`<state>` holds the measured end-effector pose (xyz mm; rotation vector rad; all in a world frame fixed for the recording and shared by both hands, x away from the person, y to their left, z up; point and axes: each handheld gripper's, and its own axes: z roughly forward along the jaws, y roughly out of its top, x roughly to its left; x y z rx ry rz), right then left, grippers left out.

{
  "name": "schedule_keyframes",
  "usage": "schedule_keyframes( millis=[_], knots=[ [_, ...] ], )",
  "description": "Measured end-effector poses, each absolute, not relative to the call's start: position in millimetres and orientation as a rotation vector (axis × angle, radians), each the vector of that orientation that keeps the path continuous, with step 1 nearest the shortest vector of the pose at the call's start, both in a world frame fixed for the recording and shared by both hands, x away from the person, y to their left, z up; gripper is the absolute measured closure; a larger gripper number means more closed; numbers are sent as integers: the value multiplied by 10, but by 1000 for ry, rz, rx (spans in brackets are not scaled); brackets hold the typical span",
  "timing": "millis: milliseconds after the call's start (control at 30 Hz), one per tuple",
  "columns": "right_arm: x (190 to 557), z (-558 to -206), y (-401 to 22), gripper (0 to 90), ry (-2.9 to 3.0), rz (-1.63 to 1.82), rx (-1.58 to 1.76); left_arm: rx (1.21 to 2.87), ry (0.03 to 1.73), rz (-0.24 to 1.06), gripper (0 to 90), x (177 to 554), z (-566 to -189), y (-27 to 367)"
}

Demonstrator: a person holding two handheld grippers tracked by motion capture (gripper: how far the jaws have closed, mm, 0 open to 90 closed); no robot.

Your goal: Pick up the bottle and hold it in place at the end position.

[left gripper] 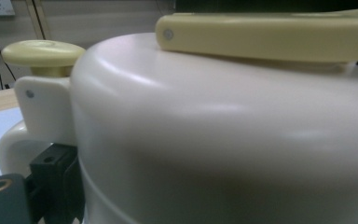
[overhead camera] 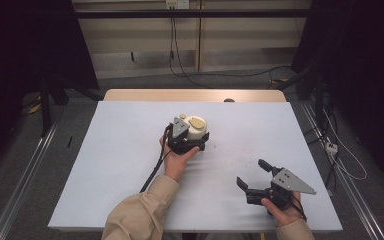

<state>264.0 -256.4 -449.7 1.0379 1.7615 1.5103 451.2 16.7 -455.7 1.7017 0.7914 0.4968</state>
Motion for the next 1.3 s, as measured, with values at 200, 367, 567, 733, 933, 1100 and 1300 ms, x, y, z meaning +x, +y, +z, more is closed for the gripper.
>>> schedule_keyframes(
  millis=[200, 367, 567, 733, 933, 1100, 1300],
  knots=[
    [2645, -4506, -2564, 35, 1763, 1505, 1044, 1701, 786, 489, 64, 4515, -4569, 181],
    [2667, -4515, -2566, 35, 1768, 1497, 1050, 1698, 766, 487, 63, 4503, -4591, 211],
    [2720, -4522, -2542, 35, 1779, 1488, 1057, 1682, 766, 479, 62, 4489, -4617, 241],
    [2774, -4510, -2508, 36, 1790, 1479, 1053, 1685, 769, 476, 62, 4491, -4617, 247],
    [2848, -4502, -2465, 36, 1805, 1478, 1062, 1685, 769, 479, 62, 4489, -4617, 243],
    [2907, -4502, -2429, 37, 1828, 1480, 1079, 1684, 769, 474, 62, 4490, -4618, 247],
    [2995, -4469, -2370, 39, 1829, 1480, 1100, 1680, 775, 472, 62, 4487, -4619, 250]
  ],
)
